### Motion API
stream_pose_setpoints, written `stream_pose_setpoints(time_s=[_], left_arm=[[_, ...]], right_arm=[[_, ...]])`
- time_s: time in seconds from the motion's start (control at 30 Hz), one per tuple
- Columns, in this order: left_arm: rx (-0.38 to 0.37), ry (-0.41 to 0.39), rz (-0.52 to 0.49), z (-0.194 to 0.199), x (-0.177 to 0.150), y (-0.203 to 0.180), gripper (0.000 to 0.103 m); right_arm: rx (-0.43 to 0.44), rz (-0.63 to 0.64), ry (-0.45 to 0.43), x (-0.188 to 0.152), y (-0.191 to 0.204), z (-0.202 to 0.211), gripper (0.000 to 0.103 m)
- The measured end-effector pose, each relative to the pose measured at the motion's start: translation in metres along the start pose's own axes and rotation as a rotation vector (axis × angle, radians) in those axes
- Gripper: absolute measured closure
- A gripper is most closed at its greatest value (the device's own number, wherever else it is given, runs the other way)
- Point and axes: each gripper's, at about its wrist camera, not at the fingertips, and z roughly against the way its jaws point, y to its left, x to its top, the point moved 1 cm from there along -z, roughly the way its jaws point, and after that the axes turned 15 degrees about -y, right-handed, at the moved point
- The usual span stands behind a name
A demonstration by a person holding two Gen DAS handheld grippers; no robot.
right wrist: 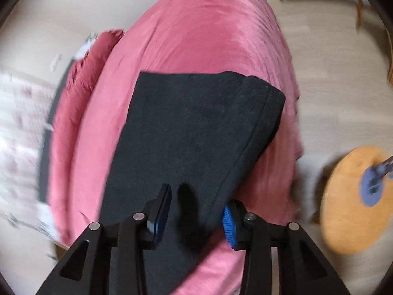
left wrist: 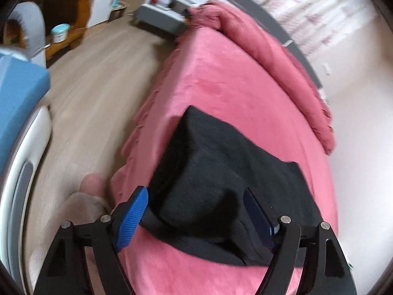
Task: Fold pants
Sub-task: 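Release the pants and open both grippers above the fold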
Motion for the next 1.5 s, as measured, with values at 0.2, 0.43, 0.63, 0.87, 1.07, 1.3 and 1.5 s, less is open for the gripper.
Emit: stream_pose_setpoints(time_s=[0.2,0.43,0.63,0.87,1.07,1.3,1.5], left_arm=[[0.011,-0.038,0.001,-0.005,-0.006,0.0,0.022],[-0.094,-0.068,0.083,-0.003,-0.002,0.012,0.025],[-0.177,-0.015,0.027,-0.009,0.001,0.005,0.056],[-0.224,0.016,-0.062,0.013,0.036,-0.019,0.094],[-0.195,-0.012,-0.21,0.041,0.044,-0.02,0.098],[0.039,0.063,-0.164,0.018,0.002,0.046,0.103],[-0.078,-0.108,-0.175,0.052,0.01,-0.002,0.103]], right_arm=[[0.17,0.472,-0.062,-0.078,0.106,0.053,0.063],[0.587,0.851,0.218,-0.248,0.239,0.067,0.063],[0.754,0.898,0.426,-0.36,0.292,0.07,0.063],[0.684,0.955,0.485,-0.397,0.284,0.057,0.065],[0.684,0.858,0.485,-0.381,0.263,0.056,0.065],[0.686,0.9,0.44,-0.381,0.249,0.065,0.065],[0.71,0.854,0.442,-0.383,0.275,0.071,0.064]])
